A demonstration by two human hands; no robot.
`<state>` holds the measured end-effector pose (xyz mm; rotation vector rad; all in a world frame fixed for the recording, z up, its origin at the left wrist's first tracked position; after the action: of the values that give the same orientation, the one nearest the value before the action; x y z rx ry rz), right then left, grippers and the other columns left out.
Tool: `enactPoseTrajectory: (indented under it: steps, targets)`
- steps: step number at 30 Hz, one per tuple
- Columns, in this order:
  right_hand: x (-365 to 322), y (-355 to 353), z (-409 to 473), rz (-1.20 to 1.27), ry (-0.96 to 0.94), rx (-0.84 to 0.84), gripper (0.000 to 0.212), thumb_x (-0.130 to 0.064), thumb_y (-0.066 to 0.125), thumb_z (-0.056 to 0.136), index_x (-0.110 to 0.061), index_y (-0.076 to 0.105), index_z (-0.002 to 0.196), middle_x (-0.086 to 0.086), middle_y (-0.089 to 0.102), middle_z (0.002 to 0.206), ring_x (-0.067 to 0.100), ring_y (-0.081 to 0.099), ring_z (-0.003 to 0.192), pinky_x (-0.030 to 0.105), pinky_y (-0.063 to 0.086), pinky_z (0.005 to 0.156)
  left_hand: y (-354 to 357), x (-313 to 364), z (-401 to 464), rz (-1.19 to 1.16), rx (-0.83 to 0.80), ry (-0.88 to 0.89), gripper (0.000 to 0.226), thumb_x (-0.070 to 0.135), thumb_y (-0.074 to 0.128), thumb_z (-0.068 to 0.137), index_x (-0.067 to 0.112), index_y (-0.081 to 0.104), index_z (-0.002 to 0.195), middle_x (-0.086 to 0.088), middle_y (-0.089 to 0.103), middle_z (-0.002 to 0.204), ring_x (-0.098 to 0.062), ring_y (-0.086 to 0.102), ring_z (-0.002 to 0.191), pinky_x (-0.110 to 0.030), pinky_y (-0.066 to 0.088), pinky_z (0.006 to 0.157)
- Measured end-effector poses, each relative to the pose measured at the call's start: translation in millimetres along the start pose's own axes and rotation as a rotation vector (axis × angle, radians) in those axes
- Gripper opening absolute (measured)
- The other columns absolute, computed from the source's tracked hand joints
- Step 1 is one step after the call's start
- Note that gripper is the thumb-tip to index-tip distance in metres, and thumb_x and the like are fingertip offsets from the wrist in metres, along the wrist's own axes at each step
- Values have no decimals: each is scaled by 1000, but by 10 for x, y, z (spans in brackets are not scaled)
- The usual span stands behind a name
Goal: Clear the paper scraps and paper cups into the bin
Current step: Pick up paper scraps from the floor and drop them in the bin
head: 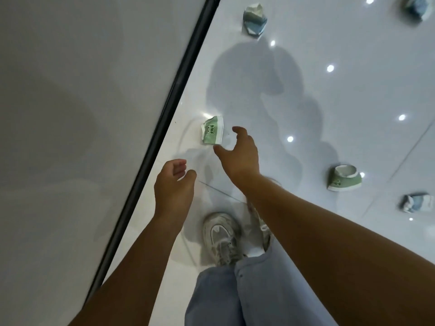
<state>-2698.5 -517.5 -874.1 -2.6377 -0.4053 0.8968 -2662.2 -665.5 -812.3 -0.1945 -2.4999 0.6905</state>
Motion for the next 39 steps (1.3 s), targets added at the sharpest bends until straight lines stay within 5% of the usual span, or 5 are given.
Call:
enactPoseTrajectory:
  steps: [9,18,29,34,39]
  targets:
    - [80,647,827,-6,-21,81,84,-33,75,78,-21,27,145,3,35,143,26,37,126,31,36,88,339,-370,642,-24,23,24,24,16,62,89,24,60,111,8,62,111,-7,58,102,-11,43,70]
    - [75,756,848,9,-3,84,74,-30,75,78,-20,36,139,3,39,135,24,43,121,35,44,97,367,-352,889,-11,2,38,34,12,65,87,19,58,119,3,61,118,-12,57,109,-14,46,80]
    - [170,-132,-346,364,200,-182,68,-45,76,76,-24,46,133,-8,57,118,13,61,100,31,54,88,514,169,-101,230,-332,146,67,11,75,78,24,43,135,2,56,130,-15,56,115,-34,49,98]
    - [98,-796,-837,420,275,-173,62,-47,71,80,-23,47,132,-4,61,119,14,63,99,28,54,87,603,551,-744,249,-383,238,60,16,69,85,25,43,138,0,54,135,-18,54,120,-36,47,102]
    - [-49,-1442,-1344,551,304,-96,63,-45,72,81,-17,49,132,0,62,121,18,63,105,37,53,96,663,1031,-1362,250,-477,289,41,7,62,89,24,55,126,6,61,116,-14,60,107,-32,52,94]
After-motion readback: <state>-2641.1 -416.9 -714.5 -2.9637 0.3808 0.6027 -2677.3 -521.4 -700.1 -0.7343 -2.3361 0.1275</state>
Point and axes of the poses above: each hand's wrist, its own z-axis towards the middle knuckle, its own y-axis out of the palm, x = y × z, the point moved 4 cm from there along z, towards the middle knuckle
